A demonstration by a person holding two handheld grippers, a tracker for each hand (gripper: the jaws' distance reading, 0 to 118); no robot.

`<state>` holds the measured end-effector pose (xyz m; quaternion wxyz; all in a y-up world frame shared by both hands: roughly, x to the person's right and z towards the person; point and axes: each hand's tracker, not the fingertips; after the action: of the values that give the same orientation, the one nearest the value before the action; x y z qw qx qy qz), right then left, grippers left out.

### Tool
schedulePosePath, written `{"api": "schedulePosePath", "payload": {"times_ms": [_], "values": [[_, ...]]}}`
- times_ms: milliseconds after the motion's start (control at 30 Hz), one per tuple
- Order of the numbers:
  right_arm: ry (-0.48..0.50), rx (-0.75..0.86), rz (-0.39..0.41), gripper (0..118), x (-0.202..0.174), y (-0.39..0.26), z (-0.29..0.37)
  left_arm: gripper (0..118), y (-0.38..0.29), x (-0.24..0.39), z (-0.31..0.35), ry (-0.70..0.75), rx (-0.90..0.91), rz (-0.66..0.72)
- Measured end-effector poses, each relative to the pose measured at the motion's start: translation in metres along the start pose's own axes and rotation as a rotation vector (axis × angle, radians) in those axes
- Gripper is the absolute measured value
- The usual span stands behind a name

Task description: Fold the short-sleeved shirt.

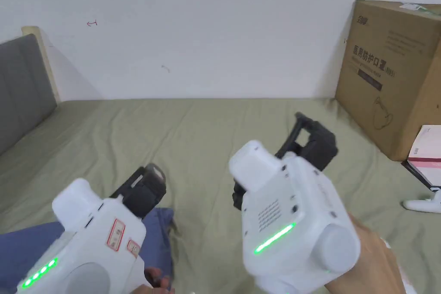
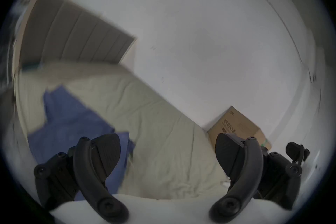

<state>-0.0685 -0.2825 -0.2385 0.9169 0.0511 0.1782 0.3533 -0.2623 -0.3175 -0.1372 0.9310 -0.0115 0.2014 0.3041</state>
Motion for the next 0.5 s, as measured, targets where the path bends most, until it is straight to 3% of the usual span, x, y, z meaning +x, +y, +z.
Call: {"api": "schedulePosePath", "payload": {"times_ms": [67, 133, 267, 367, 433, 500], "values": [[0.054, -0.063, -0.279, 114, 0.022, -0.002, -0.002, 114, 0.013, 0.017, 0.002, -0.034, 0.033, -0.141], [0.009, -0.13, -0.466, 114, 0.034, -0.014, -0.005, 116, 0.02, 0.035, 0.006, -0.051, 0.08, -0.298], [0.063, -0.171, -0.8, 114, 0.041, -0.047, 0.003, 116, 0.01, 0.064, 0.015, -0.026, 0.136, -0.647], [0.054, -0.238, -0.898, 114, 0.036, -0.063, 0.0, 116, -0.003, 0.068, 0.014, -0.039, 0.142, -0.759], [0.006, -0.211, -0.872, 114, 0.035, -0.062, 0.004, 116, -0.005, 0.069, 0.015, -0.051, 0.121, -0.733], [-0.039, -0.165, -0.78, 114, 0.034, -0.05, 0.012, 115, -0.005, 0.065, 0.011, -0.053, 0.086, -0.702]]}}
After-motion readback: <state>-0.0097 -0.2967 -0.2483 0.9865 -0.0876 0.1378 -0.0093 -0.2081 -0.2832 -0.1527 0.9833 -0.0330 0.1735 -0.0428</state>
